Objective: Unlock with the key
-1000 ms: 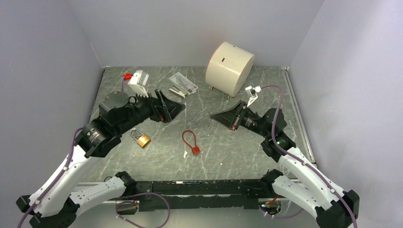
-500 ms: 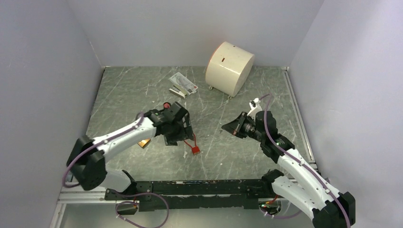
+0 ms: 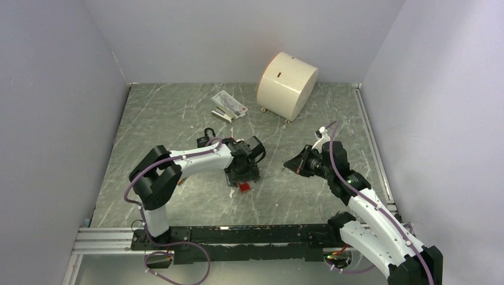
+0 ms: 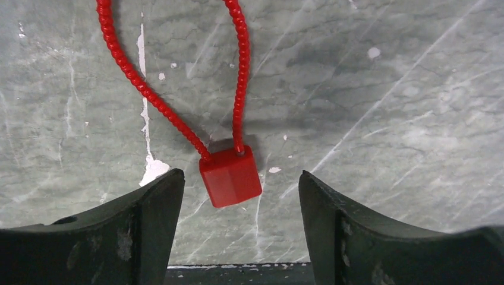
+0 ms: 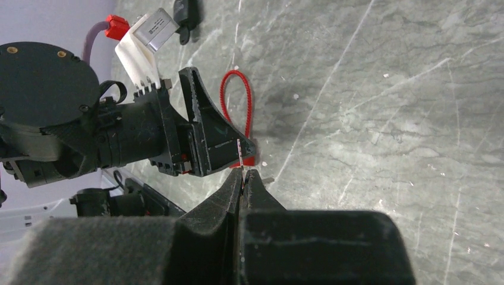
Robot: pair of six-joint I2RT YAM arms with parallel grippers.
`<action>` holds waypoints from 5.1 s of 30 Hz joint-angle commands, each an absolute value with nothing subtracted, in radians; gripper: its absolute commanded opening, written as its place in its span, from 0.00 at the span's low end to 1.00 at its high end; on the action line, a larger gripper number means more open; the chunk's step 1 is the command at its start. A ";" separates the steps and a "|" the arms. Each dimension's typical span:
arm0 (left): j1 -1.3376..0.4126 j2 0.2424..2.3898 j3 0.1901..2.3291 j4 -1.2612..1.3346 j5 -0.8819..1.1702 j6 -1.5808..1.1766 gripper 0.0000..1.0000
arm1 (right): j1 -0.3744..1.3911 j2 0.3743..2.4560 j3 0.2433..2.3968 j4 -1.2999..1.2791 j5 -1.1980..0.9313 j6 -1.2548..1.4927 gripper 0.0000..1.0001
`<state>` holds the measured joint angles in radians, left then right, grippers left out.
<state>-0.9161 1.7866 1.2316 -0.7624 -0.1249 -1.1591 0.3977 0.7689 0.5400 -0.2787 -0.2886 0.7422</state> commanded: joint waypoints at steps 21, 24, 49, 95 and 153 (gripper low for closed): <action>-0.881 1.758 1.240 -0.678 -0.074 -1.144 0.02 | 0.394 0.727 0.561 0.005 -0.626 0.665 0.00; -0.839 1.704 1.269 -0.692 -0.028 -1.109 0.02 | 0.392 0.719 0.557 0.097 -0.677 0.695 0.00; -0.642 1.500 1.454 -0.825 0.567 -1.065 0.03 | 0.390 0.781 0.634 0.301 -0.895 0.647 0.00; -0.570 1.424 1.273 -0.609 0.575 -1.308 0.02 | 0.562 1.020 0.727 0.124 -0.634 0.556 0.00; -0.584 1.359 1.219 -0.524 0.427 -1.311 0.02 | 0.570 1.211 0.893 -0.067 -0.491 0.809 0.00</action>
